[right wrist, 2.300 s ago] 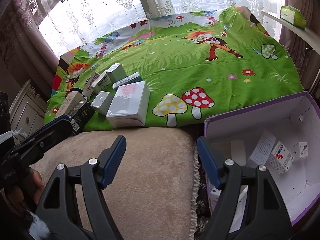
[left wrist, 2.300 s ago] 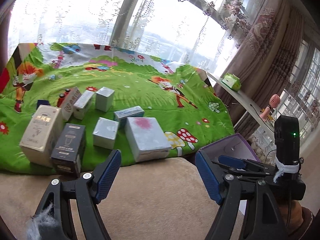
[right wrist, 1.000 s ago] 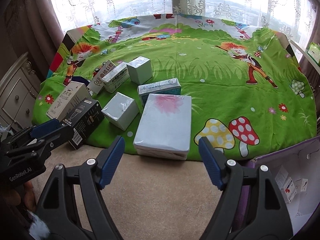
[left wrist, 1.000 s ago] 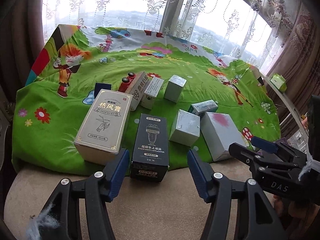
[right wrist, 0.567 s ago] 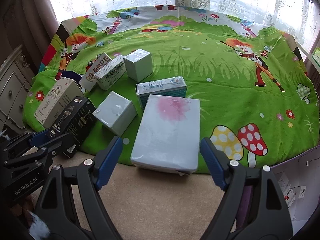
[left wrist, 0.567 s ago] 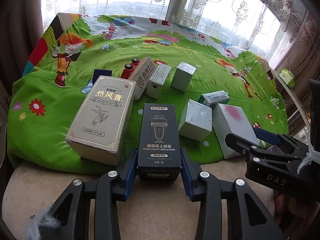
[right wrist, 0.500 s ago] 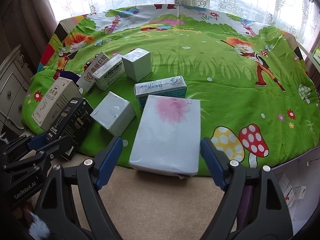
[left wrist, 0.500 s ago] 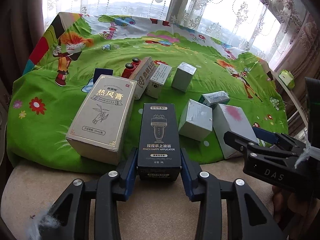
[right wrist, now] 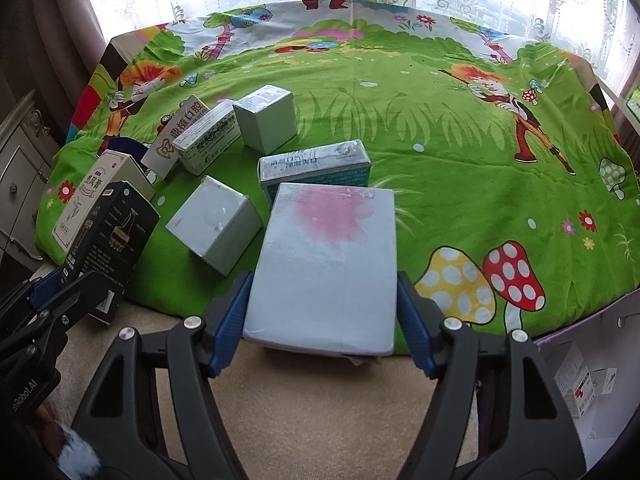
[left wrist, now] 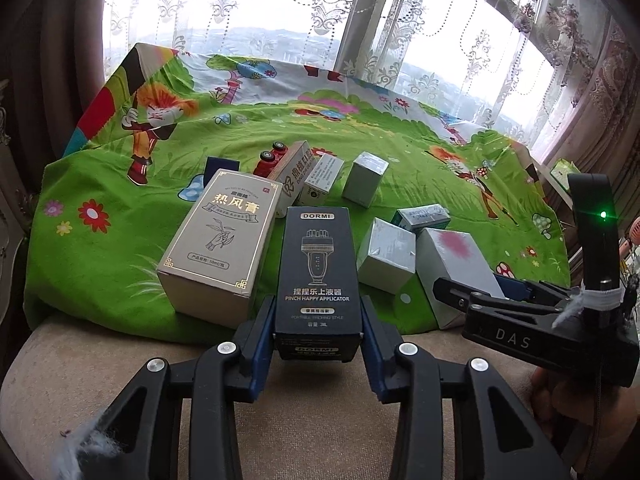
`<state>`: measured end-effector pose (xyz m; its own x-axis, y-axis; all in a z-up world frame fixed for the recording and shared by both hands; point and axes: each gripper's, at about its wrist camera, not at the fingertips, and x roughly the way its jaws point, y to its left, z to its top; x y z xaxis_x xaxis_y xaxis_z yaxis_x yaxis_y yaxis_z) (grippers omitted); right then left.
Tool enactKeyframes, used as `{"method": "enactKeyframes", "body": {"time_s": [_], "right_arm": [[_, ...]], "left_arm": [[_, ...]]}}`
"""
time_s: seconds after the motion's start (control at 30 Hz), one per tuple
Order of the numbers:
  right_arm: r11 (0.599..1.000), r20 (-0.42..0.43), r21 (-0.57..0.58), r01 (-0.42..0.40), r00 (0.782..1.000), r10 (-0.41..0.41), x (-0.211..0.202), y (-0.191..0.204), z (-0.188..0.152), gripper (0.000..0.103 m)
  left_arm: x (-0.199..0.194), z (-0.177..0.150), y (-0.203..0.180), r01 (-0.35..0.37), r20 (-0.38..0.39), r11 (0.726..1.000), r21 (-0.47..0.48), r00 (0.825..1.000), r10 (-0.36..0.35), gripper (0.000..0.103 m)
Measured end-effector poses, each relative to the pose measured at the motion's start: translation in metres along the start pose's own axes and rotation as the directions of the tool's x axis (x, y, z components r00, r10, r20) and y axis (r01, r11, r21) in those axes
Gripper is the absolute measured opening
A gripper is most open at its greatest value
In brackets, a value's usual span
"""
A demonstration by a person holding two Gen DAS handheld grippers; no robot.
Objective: Organize rigid objects
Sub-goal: 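Grasp the black DORMI applicator box with the left gripper while the right grasps the pink-print white box, then carry both boxes into the purple box and open both grippers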
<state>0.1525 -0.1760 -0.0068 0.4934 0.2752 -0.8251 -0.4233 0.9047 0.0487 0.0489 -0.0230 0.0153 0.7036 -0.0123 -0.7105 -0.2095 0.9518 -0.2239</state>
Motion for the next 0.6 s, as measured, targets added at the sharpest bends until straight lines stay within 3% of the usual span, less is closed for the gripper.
{"method": "enactKeyframes", "body": {"time_s": [0.6], "right_arm": [[0.999,0.136,0.027,-0.025,0.991,0.021,-0.051,-0.013,-0.02,0.07]], "left_arm": [[-0.028,-0.007,-0.027,0.018,0.067,0.998,0.057,0.997,-0.022,0.04]]}}
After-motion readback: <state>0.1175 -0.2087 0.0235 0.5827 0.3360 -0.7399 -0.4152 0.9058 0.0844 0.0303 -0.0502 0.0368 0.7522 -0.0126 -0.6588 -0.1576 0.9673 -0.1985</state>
